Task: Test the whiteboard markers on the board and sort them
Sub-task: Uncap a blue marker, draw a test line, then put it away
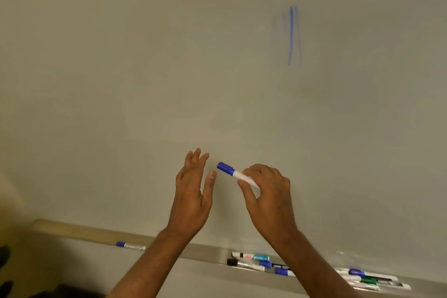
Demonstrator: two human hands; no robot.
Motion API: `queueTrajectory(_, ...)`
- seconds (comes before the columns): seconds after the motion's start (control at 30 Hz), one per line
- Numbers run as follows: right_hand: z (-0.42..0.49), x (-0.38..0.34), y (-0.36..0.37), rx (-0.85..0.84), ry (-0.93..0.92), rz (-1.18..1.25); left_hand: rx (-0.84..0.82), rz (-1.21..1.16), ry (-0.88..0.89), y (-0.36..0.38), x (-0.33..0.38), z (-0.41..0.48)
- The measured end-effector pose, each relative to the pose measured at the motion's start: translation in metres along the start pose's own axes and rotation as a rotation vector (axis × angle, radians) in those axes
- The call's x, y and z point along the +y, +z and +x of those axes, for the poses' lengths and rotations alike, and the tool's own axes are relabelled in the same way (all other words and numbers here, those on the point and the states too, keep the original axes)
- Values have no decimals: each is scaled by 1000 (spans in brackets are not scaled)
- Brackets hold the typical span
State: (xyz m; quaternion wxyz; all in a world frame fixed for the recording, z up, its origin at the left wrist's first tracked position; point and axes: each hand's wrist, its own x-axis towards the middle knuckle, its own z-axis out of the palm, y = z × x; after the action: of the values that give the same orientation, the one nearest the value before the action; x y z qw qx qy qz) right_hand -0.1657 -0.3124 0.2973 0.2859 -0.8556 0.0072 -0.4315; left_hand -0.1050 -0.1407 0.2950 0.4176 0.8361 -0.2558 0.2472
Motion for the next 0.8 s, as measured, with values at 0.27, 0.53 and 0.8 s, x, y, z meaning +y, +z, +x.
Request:
queueTrajectory(0.27, -60, -65, 64, -35, 35, -42, -35, 148, -32, -62, -60, -65)
queueTrajectory(0.53, -132, -128, 133, -169, 40, -74, -110, 248, -79, -124, -120, -139)
queueTrajectory(0.8, -197, -153, 185, -397, 10, -33, -149, 322, -231, -153, -168, -216)
